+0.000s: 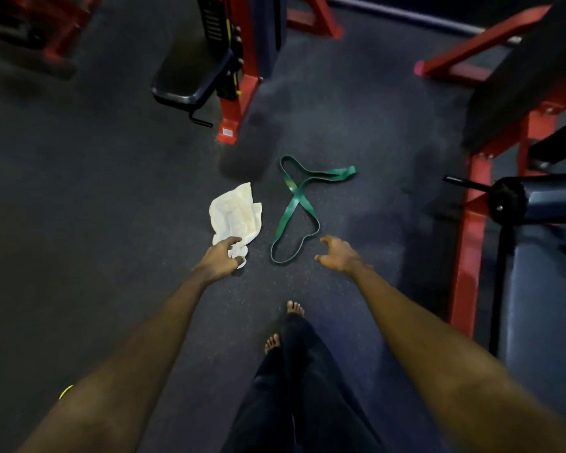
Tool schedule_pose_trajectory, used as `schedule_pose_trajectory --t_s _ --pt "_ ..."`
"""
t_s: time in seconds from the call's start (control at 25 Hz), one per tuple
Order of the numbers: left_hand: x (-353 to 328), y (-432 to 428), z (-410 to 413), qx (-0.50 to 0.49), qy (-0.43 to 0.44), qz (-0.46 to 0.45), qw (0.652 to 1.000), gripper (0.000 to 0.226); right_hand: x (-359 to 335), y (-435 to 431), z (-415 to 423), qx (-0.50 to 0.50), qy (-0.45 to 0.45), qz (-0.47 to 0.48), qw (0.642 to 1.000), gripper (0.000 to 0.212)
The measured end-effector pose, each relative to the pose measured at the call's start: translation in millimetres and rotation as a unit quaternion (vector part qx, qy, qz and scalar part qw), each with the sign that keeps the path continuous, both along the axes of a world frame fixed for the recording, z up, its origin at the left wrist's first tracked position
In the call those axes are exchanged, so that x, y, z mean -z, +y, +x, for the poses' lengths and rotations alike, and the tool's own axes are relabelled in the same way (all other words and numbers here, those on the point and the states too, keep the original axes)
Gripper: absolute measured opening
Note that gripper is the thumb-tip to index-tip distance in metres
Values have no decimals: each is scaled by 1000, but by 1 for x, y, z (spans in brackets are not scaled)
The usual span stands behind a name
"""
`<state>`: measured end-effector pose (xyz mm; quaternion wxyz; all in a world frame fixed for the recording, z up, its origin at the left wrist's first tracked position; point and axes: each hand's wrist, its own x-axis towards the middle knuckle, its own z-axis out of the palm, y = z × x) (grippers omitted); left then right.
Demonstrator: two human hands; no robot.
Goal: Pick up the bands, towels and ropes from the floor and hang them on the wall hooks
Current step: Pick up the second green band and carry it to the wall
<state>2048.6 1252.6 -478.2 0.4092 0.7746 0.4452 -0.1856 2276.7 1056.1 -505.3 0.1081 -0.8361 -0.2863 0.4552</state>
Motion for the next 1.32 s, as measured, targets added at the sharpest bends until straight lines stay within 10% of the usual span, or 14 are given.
schedule_pose_trajectory --t_s 0.76,1.04,1.32 --pt "580 104 54 73 66 -47 994 64 627 125 -39 -207 -43 -133 968 82" --pt "595 108 38 46 56 -68 995 58 645 133 -72 -225 -126 -144 955 42" --pt "459 137 58 23 25 -74 997 51 469 144 -2 -61 -81 -57 993 38"
